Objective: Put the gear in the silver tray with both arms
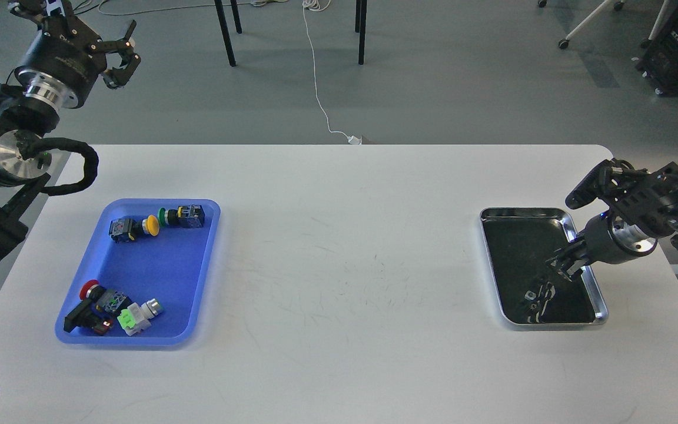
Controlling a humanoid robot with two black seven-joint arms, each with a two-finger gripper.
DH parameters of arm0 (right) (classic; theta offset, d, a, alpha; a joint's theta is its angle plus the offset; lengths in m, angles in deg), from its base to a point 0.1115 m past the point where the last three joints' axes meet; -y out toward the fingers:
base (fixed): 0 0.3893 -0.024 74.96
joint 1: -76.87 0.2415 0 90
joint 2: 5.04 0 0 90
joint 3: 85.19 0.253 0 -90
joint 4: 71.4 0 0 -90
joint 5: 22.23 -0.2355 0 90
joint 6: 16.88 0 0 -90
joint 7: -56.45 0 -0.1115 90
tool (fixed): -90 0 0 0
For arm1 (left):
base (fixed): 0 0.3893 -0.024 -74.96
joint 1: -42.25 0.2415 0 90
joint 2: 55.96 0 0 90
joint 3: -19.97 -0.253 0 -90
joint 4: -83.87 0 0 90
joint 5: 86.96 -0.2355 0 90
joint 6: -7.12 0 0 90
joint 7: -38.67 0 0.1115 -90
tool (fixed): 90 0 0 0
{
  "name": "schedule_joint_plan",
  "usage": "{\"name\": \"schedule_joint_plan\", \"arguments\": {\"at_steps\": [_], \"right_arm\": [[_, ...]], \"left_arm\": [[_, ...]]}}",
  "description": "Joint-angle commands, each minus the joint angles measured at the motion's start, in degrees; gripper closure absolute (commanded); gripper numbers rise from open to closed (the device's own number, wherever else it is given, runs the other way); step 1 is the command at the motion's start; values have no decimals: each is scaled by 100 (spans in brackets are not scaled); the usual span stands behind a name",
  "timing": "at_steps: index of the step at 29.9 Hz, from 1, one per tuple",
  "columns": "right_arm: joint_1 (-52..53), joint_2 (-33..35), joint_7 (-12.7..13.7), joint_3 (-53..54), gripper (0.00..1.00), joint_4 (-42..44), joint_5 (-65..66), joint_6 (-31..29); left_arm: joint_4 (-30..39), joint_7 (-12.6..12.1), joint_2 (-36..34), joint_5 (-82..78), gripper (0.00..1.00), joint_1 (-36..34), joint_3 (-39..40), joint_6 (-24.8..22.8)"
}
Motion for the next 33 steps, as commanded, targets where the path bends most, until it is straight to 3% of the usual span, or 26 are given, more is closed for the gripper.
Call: {"name": "schedule_joint_plan", "arguments": {"at_steps": [1,9,13,16,23,33], "right_arm": [[-57,-4,-9,3,62,50,3,141],[-127,13,-9,319,39,33,-14,159],[-153,206,0,1266,13,33,-172,238],[-206,286,9,2058,5,59,-567,194],[-451,146,0,3666,2,515,-2086,246],[-961,-1128,9,5952,2,1395,-4819,386]], "left_arm": [[1,-17,-7,-6,3,-8,-10,-24],[1,-34,-7,-15,3,-8,-27,-15],[1,-43,-7,-15,3,-17,-19,-24],[1,-34,2,-6,3,-17,-1,-41],[-69,-17,116,11,2,53,-1,-50],[-305,-34,423,20,2,221,34,-252]]}}
